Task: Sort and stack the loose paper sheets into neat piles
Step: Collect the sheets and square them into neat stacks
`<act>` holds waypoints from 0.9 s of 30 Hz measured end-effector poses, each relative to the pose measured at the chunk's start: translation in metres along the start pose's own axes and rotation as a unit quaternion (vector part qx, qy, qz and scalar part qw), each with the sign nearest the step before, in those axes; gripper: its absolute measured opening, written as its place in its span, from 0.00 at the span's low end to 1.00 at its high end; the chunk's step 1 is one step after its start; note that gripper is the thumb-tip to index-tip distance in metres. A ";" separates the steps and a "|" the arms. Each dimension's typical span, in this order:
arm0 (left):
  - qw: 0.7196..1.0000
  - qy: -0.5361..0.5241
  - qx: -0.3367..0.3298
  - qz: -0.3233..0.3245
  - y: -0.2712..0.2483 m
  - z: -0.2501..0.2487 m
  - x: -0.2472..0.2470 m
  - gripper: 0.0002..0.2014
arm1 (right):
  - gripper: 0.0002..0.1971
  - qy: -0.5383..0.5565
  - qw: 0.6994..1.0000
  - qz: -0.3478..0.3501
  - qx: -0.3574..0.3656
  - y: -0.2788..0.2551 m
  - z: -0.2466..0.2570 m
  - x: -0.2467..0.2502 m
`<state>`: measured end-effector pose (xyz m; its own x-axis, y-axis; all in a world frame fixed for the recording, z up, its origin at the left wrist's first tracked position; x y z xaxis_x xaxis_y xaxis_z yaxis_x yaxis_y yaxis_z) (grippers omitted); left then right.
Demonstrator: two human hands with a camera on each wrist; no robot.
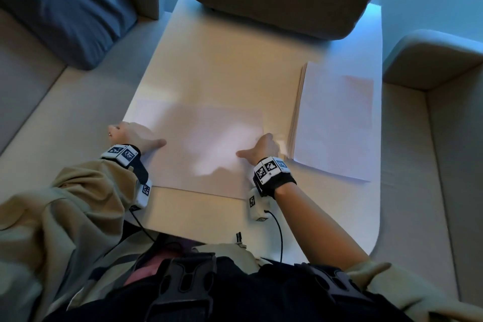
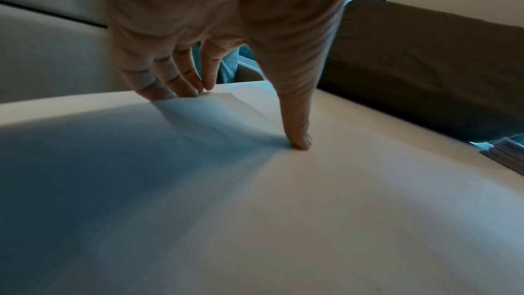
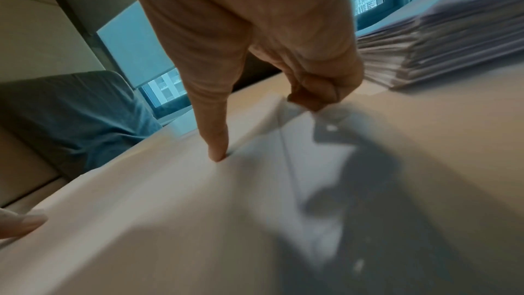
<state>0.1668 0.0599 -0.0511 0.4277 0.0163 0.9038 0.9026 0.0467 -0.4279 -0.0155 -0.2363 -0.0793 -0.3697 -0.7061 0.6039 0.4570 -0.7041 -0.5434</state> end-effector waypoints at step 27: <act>0.998 0.025 -0.054 -0.013 0.028 -0.003 -0.003 0.50 | 0.43 0.172 0.983 -0.007 -0.059 -0.008 0.010 -0.003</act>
<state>0.1911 0.0578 -0.0659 0.4040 -0.0329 0.9141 0.9121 -0.0618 -0.4053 -0.0094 -0.2275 -0.0710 -0.6365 -0.6653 0.3901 0.3602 -0.7037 -0.6125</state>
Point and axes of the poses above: each hand's wrist, its own y-axis towards the middle knuckle, its own x-axis out of the back of the hand, z = x × y, the point moved 9 cm from there along y, towards the middle knuckle, and after that the axes turned 15 degrees about y, right-handed, at the moved point
